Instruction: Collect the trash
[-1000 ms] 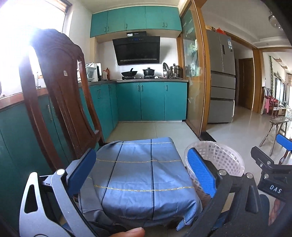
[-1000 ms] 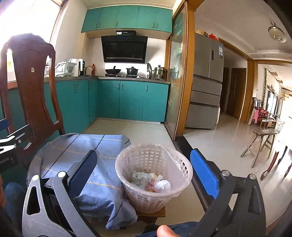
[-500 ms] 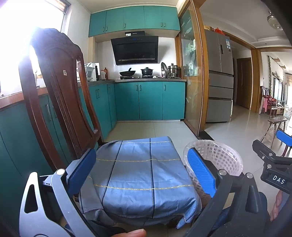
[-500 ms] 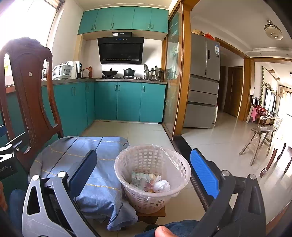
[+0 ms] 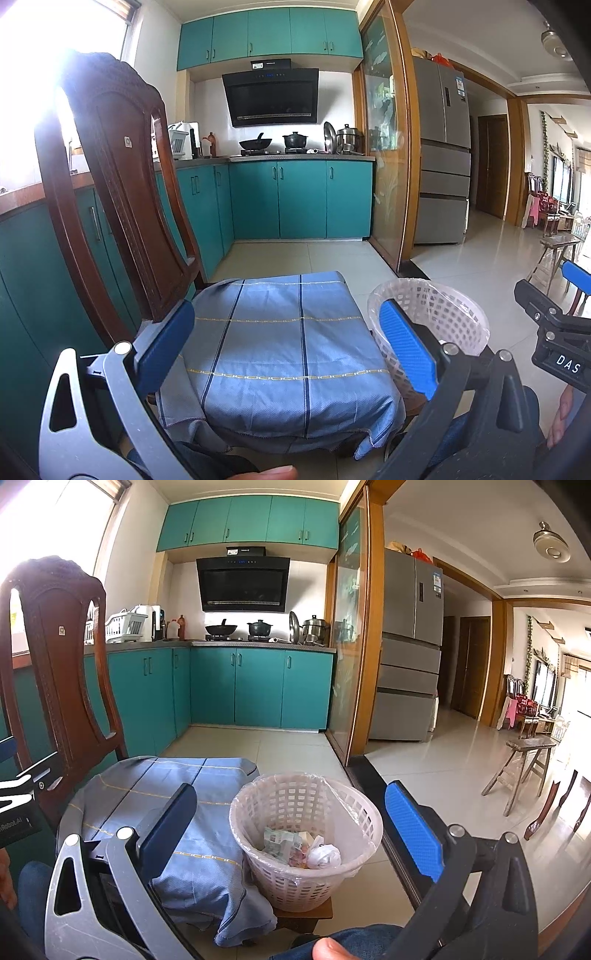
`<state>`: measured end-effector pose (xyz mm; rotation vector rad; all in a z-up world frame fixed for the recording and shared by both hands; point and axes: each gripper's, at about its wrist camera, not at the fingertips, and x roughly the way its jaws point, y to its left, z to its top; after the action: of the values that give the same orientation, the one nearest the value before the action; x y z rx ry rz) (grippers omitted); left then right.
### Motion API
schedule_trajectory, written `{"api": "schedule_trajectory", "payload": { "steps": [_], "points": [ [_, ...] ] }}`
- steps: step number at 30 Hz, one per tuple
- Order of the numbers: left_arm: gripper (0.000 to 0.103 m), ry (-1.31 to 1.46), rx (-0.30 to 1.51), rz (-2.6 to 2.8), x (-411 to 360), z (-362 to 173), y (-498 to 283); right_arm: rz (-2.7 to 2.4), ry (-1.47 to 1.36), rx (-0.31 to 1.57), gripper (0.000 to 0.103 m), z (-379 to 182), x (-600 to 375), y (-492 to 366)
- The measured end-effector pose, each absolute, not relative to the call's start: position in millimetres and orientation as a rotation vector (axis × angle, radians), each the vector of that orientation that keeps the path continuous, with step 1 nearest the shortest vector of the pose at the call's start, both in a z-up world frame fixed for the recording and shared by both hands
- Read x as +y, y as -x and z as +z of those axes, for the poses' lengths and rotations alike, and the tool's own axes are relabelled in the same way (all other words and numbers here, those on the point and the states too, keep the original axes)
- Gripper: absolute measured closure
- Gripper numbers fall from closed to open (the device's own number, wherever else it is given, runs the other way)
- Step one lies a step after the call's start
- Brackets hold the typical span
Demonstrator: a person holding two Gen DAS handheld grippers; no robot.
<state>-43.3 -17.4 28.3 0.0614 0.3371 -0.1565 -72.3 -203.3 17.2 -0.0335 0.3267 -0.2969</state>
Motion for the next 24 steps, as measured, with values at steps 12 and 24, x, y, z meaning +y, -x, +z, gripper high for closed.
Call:
{"api": "schedule_trajectory", "payload": {
  "steps": [12, 24],
  "points": [
    [0.003, -0.064, 0.342, -0.163, -19.0, 25.8, 43.1, -0.297, 0.038, 0.327, 0.003, 17.2, -202.8, 73.2],
    [0.003, -0.062, 0.347, -0.169, -20.2, 23.7, 43.9, -0.290, 0.037, 0.335, 0.003, 19.5, -202.1, 75.1]
  ]
}}
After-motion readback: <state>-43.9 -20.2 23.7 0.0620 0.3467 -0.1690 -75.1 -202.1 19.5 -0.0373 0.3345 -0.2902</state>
